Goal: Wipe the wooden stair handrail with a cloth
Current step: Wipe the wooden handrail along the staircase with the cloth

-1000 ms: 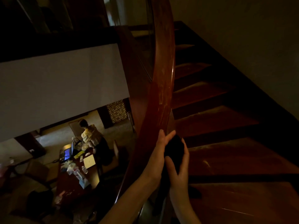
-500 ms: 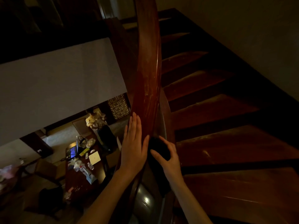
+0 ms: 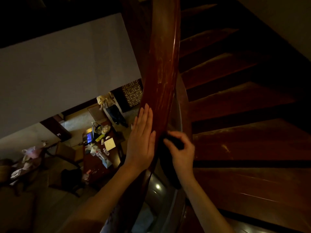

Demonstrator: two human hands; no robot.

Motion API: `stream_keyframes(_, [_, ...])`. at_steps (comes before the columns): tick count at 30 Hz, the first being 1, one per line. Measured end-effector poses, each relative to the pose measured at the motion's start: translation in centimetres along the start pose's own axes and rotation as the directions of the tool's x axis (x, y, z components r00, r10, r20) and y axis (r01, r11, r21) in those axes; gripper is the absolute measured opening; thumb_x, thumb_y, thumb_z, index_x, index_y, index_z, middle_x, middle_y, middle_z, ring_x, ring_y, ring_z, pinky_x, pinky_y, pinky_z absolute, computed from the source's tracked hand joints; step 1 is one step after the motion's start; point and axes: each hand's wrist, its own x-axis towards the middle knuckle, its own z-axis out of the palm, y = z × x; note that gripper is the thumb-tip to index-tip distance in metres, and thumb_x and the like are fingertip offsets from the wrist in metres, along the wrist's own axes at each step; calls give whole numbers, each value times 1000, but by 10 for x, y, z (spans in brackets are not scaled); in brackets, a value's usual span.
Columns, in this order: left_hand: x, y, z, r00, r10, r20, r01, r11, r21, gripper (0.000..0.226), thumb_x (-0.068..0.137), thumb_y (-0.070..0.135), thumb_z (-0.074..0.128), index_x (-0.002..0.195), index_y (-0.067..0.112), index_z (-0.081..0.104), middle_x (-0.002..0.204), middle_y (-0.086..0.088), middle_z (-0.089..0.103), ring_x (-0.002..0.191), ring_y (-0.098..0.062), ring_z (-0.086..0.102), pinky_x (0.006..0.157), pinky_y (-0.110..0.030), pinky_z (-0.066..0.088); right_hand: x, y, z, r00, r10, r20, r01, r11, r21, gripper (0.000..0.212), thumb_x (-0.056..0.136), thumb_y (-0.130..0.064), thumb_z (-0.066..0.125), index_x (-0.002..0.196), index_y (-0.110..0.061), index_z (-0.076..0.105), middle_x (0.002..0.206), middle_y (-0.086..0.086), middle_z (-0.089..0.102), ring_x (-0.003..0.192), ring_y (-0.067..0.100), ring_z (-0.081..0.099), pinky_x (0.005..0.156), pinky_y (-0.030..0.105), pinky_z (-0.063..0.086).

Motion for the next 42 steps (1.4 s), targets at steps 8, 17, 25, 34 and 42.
stream_keyframes(8, [1,-1,4,1000,20,-5,-20,1000,14,61,102,23,28,154,21,-4,163,7,-6,151,-18,2,123,-35,4,-5,5,2,999,-32,-43,31,999,-23,34,81,8,69,96,-23,67,101,3,68,100,10,65,90,22,49])
stream_keyframes(17, [0,-4,7,1000,-4,-6,4,1000,22,60,102,26,26,155,20,-2,164,3,-4,151,-17,0,123,-43,8,44,-21,15,987,-28,-161,39,997,64,25,86,4,67,100,-16,68,99,-7,69,98,2,65,89,19,50])
stream_keyframes(25, [0,-4,8,1000,-9,-19,9,1000,-6,62,102,25,29,155,22,-2,164,7,-5,151,-17,0,114,-63,25,-14,6,22,977,129,-170,-97,978,184,27,88,4,63,100,-19,66,101,-7,70,102,9,65,95,34,52])
stream_keyframes(34, [2,2,5,1000,-22,-19,22,1000,21,65,100,24,31,155,23,-3,164,6,-4,151,-17,1,115,-62,23,125,-55,42,953,-164,-256,203,970,135,22,96,2,52,117,-4,55,118,8,57,115,17,55,105,33,44])
stream_keyframes(42, [0,-1,7,1000,-6,-24,6,1000,16,64,100,26,29,156,23,-2,164,5,-4,151,-18,2,118,-56,19,34,-11,43,957,28,-288,32,979,203,30,92,3,57,115,-14,64,117,-5,65,114,8,60,104,41,47])
